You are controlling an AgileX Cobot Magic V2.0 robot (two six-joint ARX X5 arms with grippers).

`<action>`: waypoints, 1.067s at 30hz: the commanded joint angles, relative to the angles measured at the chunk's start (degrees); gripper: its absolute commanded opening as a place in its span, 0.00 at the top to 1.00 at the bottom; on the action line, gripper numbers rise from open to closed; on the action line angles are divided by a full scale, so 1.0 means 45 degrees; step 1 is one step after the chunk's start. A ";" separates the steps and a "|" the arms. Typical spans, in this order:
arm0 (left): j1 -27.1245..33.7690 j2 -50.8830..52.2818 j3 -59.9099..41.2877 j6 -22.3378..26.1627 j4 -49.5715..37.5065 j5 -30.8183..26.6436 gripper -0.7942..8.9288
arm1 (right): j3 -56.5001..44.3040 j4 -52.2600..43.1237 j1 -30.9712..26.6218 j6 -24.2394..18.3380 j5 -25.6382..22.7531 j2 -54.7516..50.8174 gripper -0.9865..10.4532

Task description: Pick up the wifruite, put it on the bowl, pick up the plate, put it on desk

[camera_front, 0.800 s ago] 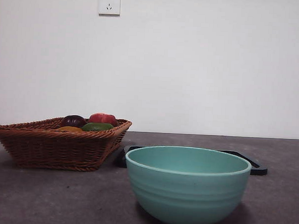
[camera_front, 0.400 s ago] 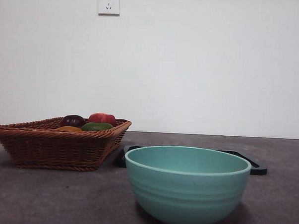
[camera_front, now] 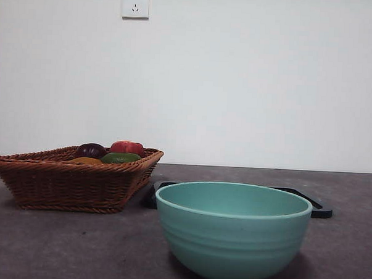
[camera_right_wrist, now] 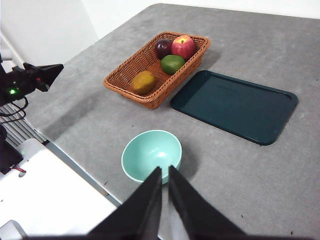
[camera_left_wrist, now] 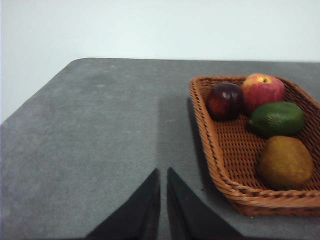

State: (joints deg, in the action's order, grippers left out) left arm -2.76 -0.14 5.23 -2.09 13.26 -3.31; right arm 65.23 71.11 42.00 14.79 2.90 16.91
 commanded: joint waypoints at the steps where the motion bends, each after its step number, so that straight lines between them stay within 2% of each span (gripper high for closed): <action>1: 0.0155 -0.0010 -0.0393 -0.0923 -0.0262 -0.0063 0.90 | 0.0223 -0.0180 0.0126 -0.0112 0.0005 0.0015 0.90; 9: 0.0335 -0.0010 -0.1001 -0.0976 -0.0539 -0.0044 0.90 | 0.0228 -0.0175 0.0126 -0.0112 0.0005 0.0015 0.90; 18: 0.0350 -0.0010 -0.1020 -0.0393 -0.0525 -0.0024 0.90 | 0.0243 -0.0175 0.0126 -0.0112 0.0005 0.0015 0.90; 32: 0.0350 -0.0010 -0.1015 -0.0442 -0.0568 -0.0029 0.90 | 0.0248 -0.0175 0.0126 -0.0112 0.0005 0.0015 0.90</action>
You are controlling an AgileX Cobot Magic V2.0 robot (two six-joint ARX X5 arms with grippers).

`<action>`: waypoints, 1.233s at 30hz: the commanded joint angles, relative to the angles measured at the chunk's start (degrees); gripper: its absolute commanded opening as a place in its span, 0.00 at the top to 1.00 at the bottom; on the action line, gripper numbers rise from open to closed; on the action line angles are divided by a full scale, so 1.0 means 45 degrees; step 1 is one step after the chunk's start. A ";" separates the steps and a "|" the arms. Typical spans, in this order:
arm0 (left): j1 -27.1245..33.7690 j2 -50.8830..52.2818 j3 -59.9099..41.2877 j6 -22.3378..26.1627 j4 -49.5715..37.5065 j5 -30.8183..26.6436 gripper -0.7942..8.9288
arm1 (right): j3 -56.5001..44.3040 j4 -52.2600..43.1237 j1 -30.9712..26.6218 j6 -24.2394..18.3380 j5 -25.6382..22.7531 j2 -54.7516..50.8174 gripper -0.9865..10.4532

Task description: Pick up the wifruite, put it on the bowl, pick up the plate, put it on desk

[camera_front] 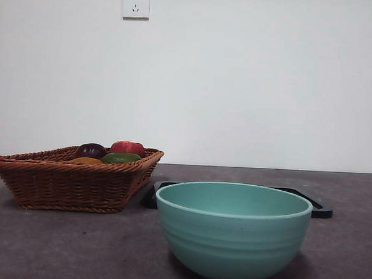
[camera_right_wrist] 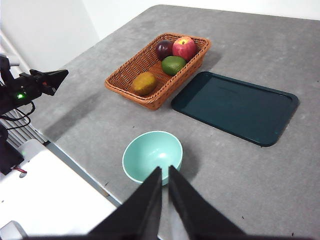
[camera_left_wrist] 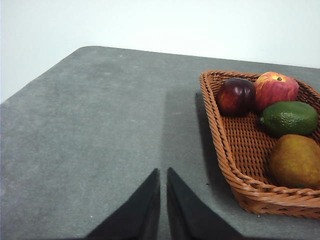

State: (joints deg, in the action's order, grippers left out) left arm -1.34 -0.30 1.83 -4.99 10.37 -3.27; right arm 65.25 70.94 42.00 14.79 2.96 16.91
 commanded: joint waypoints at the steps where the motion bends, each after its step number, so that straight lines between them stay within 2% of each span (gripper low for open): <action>1: 0.0034 0.0024 -0.0257 0.0204 0.0073 -0.0039 0.90 | 0.0243 -0.0136 0.0126 -0.0112 -0.0010 0.0015 0.90; 11: 0.0034 0.0024 -0.0257 0.0204 0.0073 -0.0039 0.90 | 0.0112 -0.0282 -0.0136 -0.0112 0.0005 0.0015 0.90; 13: 0.0034 0.0024 -0.0257 0.0204 0.0073 -0.0039 0.90 | -0.0170 -0.0588 -0.0884 -0.0107 0.0068 0.0015 0.90; 17: 0.0034 0.0024 -0.0257 0.0204 0.0073 -0.0039 0.90 | -0.1336 -0.1569 -0.3245 -0.0393 -0.0097 -0.0112 0.90; 18: 0.0034 0.0024 -0.0257 0.0204 0.0073 -0.0039 0.90 | -0.1875 -0.2239 -0.3891 -0.1044 -0.0369 -0.0214 0.90; 20: 0.0034 0.0024 -0.0257 0.0204 0.0073 -0.0039 0.90 | -0.3118 -0.3963 -0.4959 -0.1768 -0.0719 -0.0476 0.90; 23: 0.0034 0.0024 -0.0257 0.0204 0.0073 -0.0039 0.90 | -0.5450 -0.7087 -0.6222 -0.2448 -0.0719 -0.0962 0.90; 25: 0.0034 0.0024 -0.0257 0.0204 0.0073 -0.0039 0.90 | -0.7179 -0.9088 -0.6936 -0.2812 -0.0738 -0.1287 0.90; 29: 0.0034 0.0024 -0.0257 0.0204 0.0073 -0.0039 0.90 | -1.0025 -1.1958 -0.7951 -0.2822 -0.1030 -0.1841 0.90; 32: 0.0034 0.0024 -0.0257 0.0204 0.0073 -0.0039 0.90 | -1.1574 -1.2978 -0.8451 -0.2880 -0.1117 -0.2404 0.90; 37: 0.0034 0.0024 -0.0257 0.0204 0.0073 -0.0039 0.90 | -1.3342 -1.3104 -0.9083 -0.3152 -0.1112 -0.3390 0.90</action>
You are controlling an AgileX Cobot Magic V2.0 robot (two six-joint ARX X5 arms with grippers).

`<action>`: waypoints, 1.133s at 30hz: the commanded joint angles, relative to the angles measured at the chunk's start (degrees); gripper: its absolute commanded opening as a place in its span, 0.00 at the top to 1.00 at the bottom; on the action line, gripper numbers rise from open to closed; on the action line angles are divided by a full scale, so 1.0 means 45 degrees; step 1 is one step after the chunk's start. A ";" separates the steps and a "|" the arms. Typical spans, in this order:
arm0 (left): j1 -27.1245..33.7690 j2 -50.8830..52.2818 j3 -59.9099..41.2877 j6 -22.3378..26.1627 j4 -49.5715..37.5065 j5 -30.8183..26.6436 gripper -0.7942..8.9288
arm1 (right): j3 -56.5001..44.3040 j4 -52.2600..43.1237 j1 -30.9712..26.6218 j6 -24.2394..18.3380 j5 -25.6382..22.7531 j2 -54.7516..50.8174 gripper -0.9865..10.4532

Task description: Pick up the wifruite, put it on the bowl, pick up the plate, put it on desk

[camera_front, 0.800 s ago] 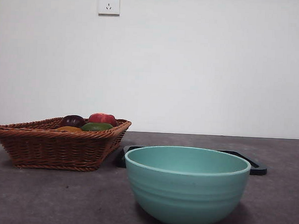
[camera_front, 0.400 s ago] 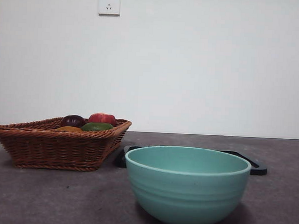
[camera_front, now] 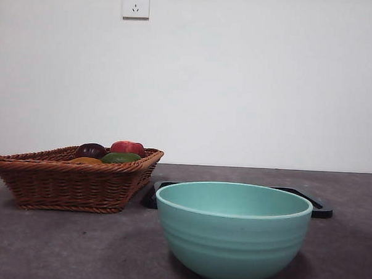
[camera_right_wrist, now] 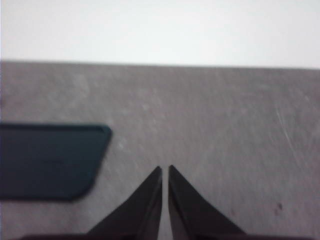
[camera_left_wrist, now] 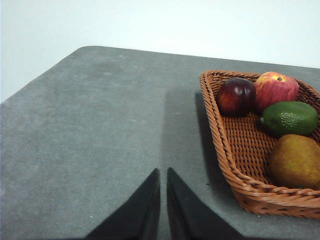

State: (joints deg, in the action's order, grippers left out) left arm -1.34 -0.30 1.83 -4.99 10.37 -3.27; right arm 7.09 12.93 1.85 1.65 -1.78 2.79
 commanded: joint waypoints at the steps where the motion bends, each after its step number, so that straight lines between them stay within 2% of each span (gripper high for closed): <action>1: 0.0034 0.0024 -0.0257 0.0204 0.0073 -0.0039 0.90 | -0.0680 -0.0214 -0.0253 -0.0233 -0.0053 -0.0398 0.90; 5: 0.0034 0.0024 -0.0257 0.0204 0.0078 -0.0039 0.90 | -0.1355 -0.0389 -0.0306 -0.0262 -0.0034 -0.0573 0.90; 15: 0.0034 0.0024 -0.0253 0.0204 0.0078 -0.0039 0.90 | -0.1438 -0.0607 -0.0306 -0.0947 -0.0049 -0.0573 0.90; 34: 0.0034 0.0024 -0.0253 0.0204 0.0078 -0.0039 0.90 | -0.1438 -0.0913 -0.0287 -0.0899 -0.0039 -0.0573 0.90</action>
